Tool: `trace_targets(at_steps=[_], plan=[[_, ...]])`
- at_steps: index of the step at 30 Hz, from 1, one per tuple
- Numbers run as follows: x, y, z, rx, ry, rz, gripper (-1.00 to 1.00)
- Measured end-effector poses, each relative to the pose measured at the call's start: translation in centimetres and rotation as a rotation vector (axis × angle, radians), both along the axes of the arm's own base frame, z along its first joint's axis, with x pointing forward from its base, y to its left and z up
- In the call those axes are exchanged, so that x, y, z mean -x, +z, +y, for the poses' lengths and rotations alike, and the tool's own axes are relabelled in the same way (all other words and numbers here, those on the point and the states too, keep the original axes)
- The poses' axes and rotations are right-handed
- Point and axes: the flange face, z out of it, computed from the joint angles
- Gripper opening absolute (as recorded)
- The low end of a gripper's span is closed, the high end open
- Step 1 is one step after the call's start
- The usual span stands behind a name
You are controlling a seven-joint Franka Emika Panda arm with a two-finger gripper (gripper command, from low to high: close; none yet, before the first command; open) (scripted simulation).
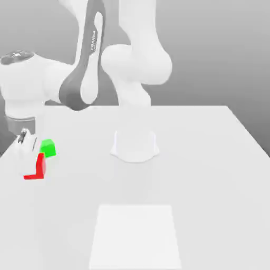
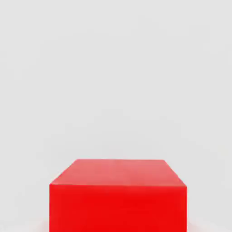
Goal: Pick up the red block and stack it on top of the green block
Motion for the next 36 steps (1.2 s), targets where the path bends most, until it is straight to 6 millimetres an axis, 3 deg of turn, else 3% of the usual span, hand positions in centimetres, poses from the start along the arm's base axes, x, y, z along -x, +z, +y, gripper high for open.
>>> trace_targets(at_steps=[5,9,10,14,36], plan=[[11.6,0.6,-3.8,-0.020,-0.168,-0.014,-1.00],[20.6,0.6,-3.8,-0.041,-0.298,-0.047,-1.00],[21.5,0.5,-3.7,-0.043,-0.313,-0.054,-1.00],[22.3,0.1,-3.7,-0.041,-0.326,-0.069,-1.00],[22.1,-4.2,-3.9,-0.045,-0.329,-0.083,-1.00]])
